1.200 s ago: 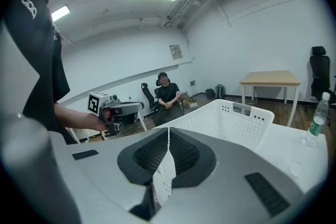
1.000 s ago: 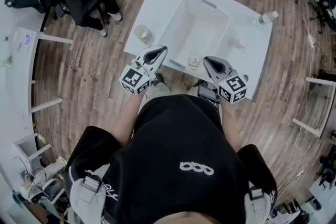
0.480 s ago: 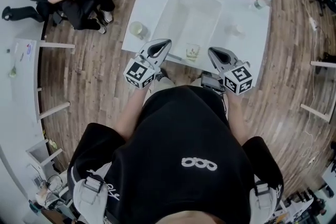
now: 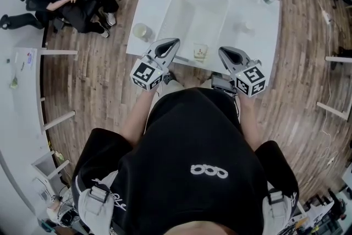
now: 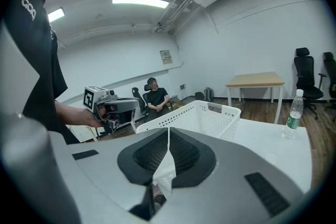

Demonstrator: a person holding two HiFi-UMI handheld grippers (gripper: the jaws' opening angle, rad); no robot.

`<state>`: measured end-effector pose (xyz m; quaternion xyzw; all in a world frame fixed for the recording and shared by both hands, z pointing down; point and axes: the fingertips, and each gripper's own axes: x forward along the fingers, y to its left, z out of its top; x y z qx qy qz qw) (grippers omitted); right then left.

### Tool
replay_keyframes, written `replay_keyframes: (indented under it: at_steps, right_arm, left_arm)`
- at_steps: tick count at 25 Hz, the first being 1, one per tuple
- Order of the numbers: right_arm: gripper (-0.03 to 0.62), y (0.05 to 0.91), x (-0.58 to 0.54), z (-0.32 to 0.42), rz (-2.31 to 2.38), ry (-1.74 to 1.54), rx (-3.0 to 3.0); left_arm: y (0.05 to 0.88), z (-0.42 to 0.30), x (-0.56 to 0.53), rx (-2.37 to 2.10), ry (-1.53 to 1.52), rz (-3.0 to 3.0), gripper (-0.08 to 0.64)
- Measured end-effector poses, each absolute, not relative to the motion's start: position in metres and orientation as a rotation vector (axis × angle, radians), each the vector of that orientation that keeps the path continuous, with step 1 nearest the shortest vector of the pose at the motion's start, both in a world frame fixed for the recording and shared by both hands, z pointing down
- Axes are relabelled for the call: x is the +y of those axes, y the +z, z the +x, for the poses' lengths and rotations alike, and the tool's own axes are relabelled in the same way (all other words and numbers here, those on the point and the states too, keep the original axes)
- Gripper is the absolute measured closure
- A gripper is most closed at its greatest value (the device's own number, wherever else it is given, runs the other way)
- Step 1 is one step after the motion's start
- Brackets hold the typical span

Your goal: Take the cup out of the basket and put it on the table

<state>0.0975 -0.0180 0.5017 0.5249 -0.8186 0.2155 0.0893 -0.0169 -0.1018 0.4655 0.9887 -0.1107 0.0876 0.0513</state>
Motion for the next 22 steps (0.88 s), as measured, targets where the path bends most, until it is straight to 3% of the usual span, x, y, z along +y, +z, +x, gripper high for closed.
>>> replay_keyframes:
  at_steps: [8,22]
  right_arm:
    - [0.561,0.507,-0.005,0.114,1.630,0.665,-2.406]
    - [0.561,0.521,0.015,0.119,1.857,0.727,-2.296]
  left_arm:
    - [0.487,0.024,-0.100,-0.067,0.414,3.015,0.552]
    - [0.593,0.090,-0.092,0.657,1.043,2.832,0.549]
